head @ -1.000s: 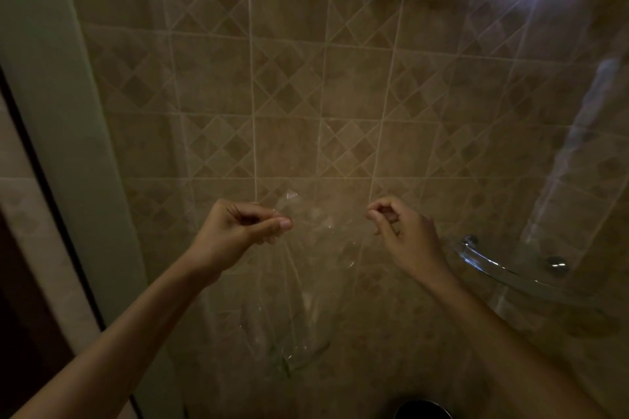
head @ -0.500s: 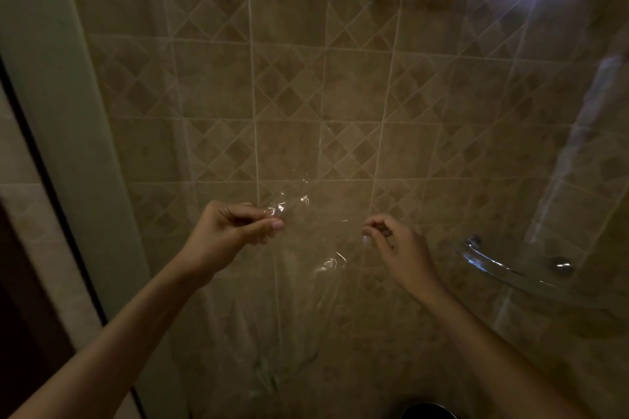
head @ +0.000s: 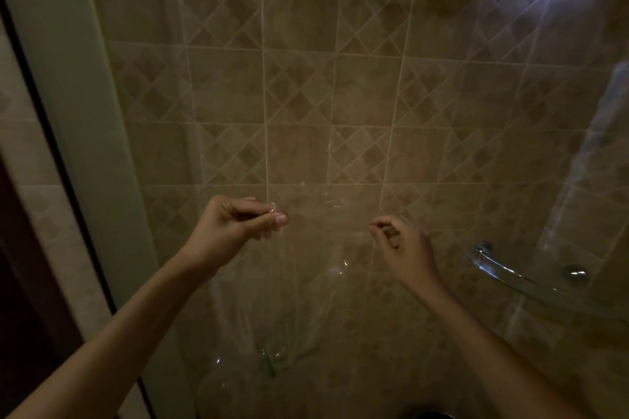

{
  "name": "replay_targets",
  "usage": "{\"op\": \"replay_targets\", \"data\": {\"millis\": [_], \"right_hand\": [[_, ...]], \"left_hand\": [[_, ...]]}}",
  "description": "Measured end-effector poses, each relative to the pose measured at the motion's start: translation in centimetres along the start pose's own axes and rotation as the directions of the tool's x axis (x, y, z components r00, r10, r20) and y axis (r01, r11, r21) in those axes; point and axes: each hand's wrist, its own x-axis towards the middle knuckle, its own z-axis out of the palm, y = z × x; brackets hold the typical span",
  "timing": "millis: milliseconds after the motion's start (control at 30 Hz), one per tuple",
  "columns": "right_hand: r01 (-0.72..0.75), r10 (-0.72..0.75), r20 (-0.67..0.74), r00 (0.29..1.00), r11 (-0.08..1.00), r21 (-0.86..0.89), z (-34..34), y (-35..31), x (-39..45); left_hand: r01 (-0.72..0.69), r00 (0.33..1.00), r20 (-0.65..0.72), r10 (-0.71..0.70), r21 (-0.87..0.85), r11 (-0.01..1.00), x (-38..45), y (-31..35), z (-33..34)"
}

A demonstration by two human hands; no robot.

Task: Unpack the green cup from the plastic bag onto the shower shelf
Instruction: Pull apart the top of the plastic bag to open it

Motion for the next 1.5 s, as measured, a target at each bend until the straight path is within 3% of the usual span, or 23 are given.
{"op": "replay_targets", "data": {"millis": [300,500,567,667,733,933,1133,1333,1500], "right_hand": [[-0.022,0.025,0.120,0.993,1.000,-0.020,2.0,-1.2,-0.1],[-0.011,0.010,-0.008,1.000,0.982,-0.189,-1.2,-1.8,2.2],[0.015,-0.004,0.069,0.998,0.988,-0.157,-1.9,-1.6,2.2],[-0.056,0.061,0.254,0.965,0.998,-0.028,-0.7,-1.5,0.8],[-0.093,0.095,0.307,0.947,0.995,-0.021,0.9,-1.3,-0.2],[-0.145,0.134,0.206,0.969,0.989,0.039,2.9,-1.5,-0.7],[-0.021,0.015,0.210,0.978,0.999,0.025,2.8,-2.3,0.7],[0.004,-0.003,0.103,0.995,1.000,-0.005,2.3,-2.5,1.2],[-0.010,0.017,0.160,0.987,0.999,-0.045,0.9,-2.7,1.6]], "left_hand": [[0.027,0.999,-0.024,-0.026,0.041,0.999,-1.3,-0.6,-3.3],[0.052,0.998,-0.045,-0.050,0.029,0.998,-2.1,-0.6,-4.5],[0.036,0.999,-0.042,-0.035,0.027,0.999,-2.0,-0.5,-4.0],[0.012,1.000,-0.019,-0.011,0.045,0.999,-1.3,-0.5,-3.3],[0.004,1.000,-0.007,-0.004,0.051,0.999,-0.9,-0.5,-3.2],[-0.008,1.000,-0.003,0.008,0.072,0.997,-0.6,-0.6,-4.1],[-0.023,1.000,-0.004,0.024,0.053,0.998,-0.9,-0.2,-4.3],[-0.048,0.999,0.017,0.047,0.060,0.997,-0.9,0.2,-4.0],[-0.041,0.999,-0.011,0.042,0.072,0.997,-0.6,0.2,-4.3]]}}
